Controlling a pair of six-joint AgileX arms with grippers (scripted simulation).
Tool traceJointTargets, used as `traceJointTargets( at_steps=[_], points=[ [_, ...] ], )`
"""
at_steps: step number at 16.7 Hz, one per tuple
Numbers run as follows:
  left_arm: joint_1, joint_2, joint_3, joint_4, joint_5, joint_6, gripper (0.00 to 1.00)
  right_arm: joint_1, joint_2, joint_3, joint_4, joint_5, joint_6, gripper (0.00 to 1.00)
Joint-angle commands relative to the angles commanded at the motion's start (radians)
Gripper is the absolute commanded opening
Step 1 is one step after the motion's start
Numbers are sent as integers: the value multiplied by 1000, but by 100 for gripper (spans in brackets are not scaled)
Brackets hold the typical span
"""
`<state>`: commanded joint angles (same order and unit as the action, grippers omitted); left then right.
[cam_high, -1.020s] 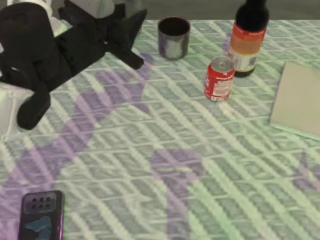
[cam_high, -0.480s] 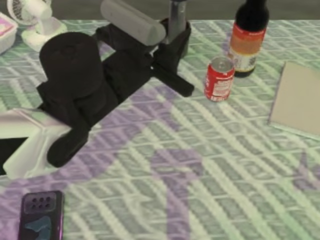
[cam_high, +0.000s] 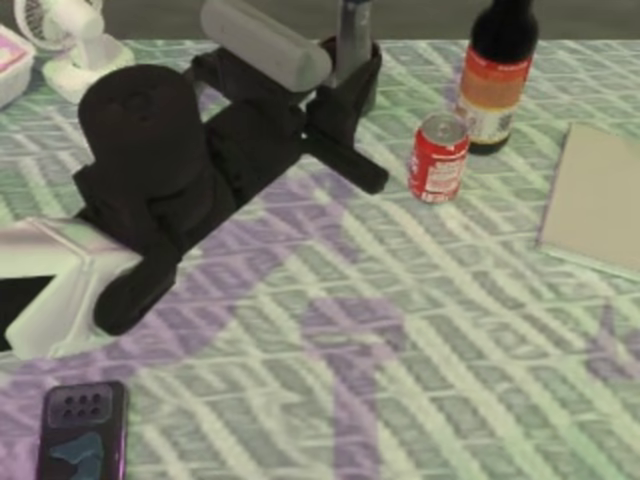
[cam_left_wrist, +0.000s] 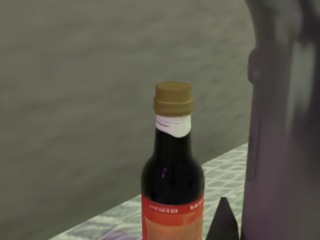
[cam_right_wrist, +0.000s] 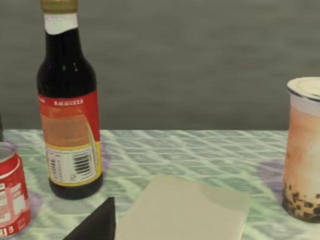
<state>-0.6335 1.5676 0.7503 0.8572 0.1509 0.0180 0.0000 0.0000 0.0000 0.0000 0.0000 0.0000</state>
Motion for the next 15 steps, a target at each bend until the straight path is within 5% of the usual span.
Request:
traceJointTargets(
  at_steps=[6, 15],
  points=[
    [0, 0, 0, 0, 0, 0, 0, 53, 67, 48, 43, 6, 3, 100],
    [0, 0, 0, 0, 0, 0, 0, 439, 718, 379, 341, 64, 17, 100]
  ],
)
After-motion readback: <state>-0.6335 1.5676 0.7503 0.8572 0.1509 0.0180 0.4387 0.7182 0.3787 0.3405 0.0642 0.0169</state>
